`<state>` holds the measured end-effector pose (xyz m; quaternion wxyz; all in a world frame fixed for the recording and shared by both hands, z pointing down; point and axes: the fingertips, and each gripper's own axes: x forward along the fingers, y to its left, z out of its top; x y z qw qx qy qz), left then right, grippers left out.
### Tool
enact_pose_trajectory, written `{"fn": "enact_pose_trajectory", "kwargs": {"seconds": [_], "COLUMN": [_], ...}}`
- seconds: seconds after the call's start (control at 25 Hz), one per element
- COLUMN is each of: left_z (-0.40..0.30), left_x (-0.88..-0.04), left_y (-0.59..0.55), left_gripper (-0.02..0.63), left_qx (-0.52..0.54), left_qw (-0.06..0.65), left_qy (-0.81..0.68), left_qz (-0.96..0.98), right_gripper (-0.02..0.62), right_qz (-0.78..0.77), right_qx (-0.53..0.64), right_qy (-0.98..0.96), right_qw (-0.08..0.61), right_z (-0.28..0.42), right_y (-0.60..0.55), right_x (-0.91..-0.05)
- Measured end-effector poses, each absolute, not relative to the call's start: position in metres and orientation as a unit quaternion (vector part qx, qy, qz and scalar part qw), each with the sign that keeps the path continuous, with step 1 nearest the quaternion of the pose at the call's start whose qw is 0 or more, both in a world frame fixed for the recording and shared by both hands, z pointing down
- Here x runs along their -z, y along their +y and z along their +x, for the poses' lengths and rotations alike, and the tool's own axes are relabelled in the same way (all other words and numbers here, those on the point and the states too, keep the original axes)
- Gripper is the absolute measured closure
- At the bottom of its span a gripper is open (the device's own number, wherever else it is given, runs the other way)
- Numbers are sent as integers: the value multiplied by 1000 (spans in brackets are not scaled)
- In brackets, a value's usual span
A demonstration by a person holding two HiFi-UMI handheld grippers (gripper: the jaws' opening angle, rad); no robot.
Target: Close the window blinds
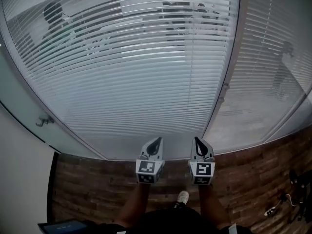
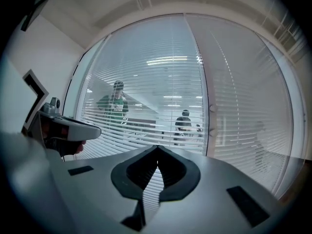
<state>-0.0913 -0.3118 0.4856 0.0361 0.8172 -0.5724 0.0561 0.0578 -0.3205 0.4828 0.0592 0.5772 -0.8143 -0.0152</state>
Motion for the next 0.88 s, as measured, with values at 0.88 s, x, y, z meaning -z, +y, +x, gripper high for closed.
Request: {"fn": "enact_pose_trajectory", "kwargs": {"seconds": [0.88], "left_z": [-36], "left_x": [-479], "left_y": [-358], "left_gripper": [611], "left_qx": [-38], "left_qw": [25], "left_qy": [-576], "left_qz": [816], "right_gripper": [592], "right_qz": [568], "right_qx": [13], "right_qy": [-822], "right_qw": [42], "right_z": [109], "right_y": [-367], "right_x": [-489]}}
